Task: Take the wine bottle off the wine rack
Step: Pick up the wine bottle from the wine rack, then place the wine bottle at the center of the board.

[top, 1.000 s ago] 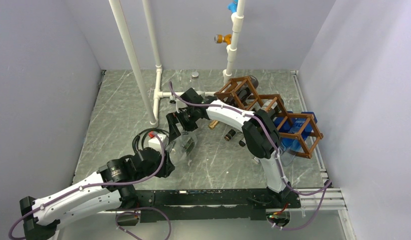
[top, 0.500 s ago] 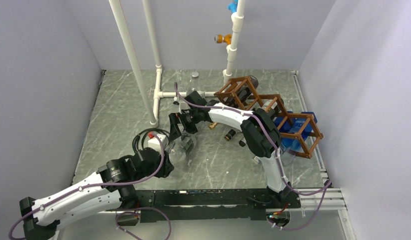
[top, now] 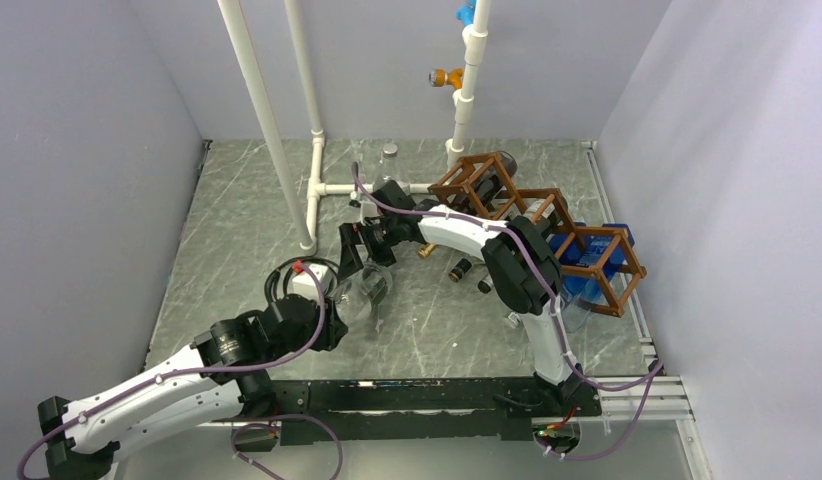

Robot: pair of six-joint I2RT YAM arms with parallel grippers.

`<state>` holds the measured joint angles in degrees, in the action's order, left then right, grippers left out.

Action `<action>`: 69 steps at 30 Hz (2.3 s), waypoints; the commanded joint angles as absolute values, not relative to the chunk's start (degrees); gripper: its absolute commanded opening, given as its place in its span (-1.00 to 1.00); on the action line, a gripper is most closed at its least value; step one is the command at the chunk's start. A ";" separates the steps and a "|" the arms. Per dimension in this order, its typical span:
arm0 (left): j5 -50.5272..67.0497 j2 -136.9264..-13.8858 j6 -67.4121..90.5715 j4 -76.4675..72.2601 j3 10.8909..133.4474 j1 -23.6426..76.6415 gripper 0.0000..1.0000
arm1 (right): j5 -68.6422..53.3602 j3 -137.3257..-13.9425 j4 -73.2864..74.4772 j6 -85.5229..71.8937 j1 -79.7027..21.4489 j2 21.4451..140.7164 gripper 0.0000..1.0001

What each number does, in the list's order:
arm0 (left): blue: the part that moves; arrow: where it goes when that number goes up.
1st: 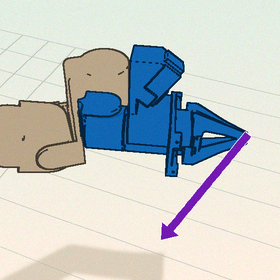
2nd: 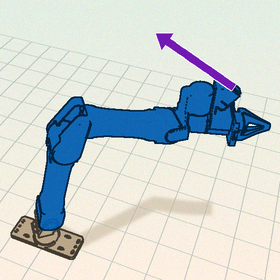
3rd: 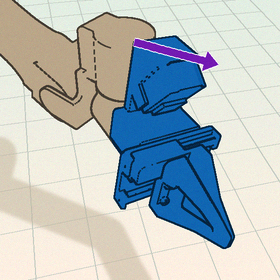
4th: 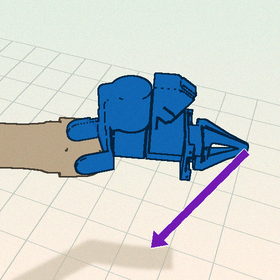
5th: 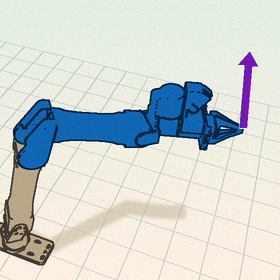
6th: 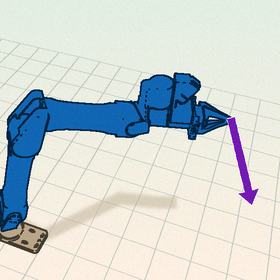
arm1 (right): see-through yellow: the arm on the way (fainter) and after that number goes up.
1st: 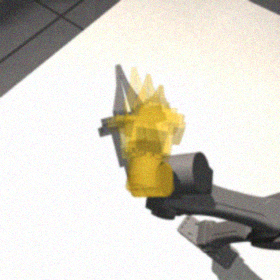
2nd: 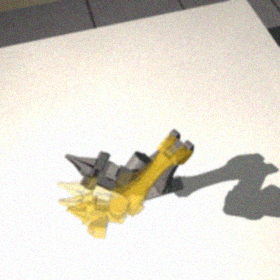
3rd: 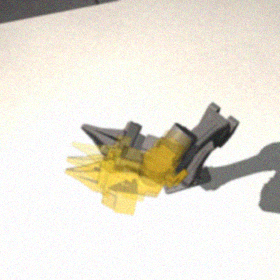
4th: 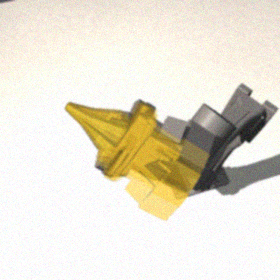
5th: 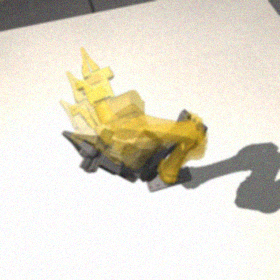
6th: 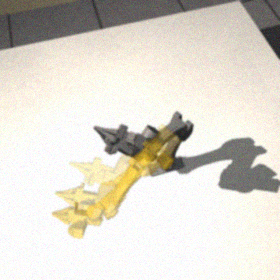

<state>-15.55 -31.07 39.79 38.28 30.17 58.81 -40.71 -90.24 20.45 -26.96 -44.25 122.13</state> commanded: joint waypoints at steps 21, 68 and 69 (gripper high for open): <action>-12.76 -31.81 37.26 26.07 32.19 59.06 -1.00 | -36.05 -95.40 20.48 -27.14 -44.17 126.26 1.00; -15.23 -55.26 25.13 44.27 60.70 55.11 -1.00 | -34.28 -112.81 38.63 1.04 -39.72 100.82 1.00; -15.02 -56.36 24.67 44.63 61.65 54.84 -1.00 | -34.37 -112.66 38.71 1.47 -38.81 99.89 1.00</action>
<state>-14.85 -54.59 28.08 48.31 55.07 56.03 -35.62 -110.19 37.17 -2.79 -41.28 105.06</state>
